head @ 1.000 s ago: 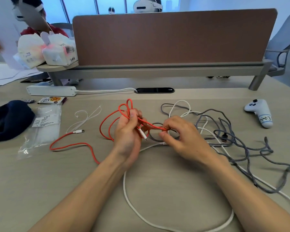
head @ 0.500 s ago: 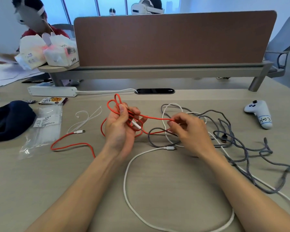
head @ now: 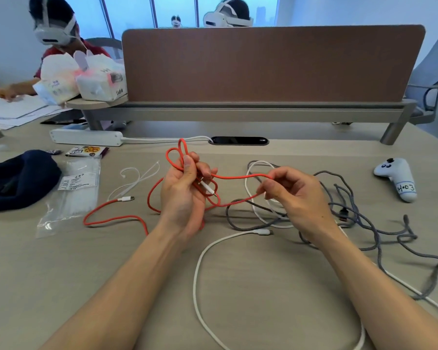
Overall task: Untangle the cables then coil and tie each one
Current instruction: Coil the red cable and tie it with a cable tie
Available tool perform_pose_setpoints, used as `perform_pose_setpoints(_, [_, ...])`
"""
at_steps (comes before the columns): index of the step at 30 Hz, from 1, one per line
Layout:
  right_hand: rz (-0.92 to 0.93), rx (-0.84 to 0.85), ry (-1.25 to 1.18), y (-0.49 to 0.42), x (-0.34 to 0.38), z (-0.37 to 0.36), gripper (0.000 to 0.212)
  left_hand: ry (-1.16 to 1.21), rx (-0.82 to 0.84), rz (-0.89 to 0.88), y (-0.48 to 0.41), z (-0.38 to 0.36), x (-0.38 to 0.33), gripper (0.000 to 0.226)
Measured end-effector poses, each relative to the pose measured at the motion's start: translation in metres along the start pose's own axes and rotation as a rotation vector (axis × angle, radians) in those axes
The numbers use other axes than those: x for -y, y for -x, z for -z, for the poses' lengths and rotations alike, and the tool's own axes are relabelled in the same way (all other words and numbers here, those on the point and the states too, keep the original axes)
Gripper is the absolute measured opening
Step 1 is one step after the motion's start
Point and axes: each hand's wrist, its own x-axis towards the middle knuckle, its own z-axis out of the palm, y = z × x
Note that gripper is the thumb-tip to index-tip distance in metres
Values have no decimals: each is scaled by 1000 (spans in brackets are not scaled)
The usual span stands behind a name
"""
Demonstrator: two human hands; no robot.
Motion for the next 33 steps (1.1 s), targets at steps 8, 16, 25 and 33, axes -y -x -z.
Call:
perform_pose_setpoints(8, [-76, 336, 13, 12, 9, 7, 36, 223, 38, 87, 4, -4, -11, 27])
perform_pose_setpoints(16, [-158, 670, -264, 18, 8, 29, 33, 260, 17, 177, 2, 0, -21, 28])
perform_pose_setpoints(25, [-239, 193, -293, 12, 7, 30, 25, -47, 197, 384, 9, 0, -11, 16])
perform_pose_setpoints(33, [14, -150, 70, 12, -2, 6, 15, -511, 479, 493, 26, -2, 8, 19])
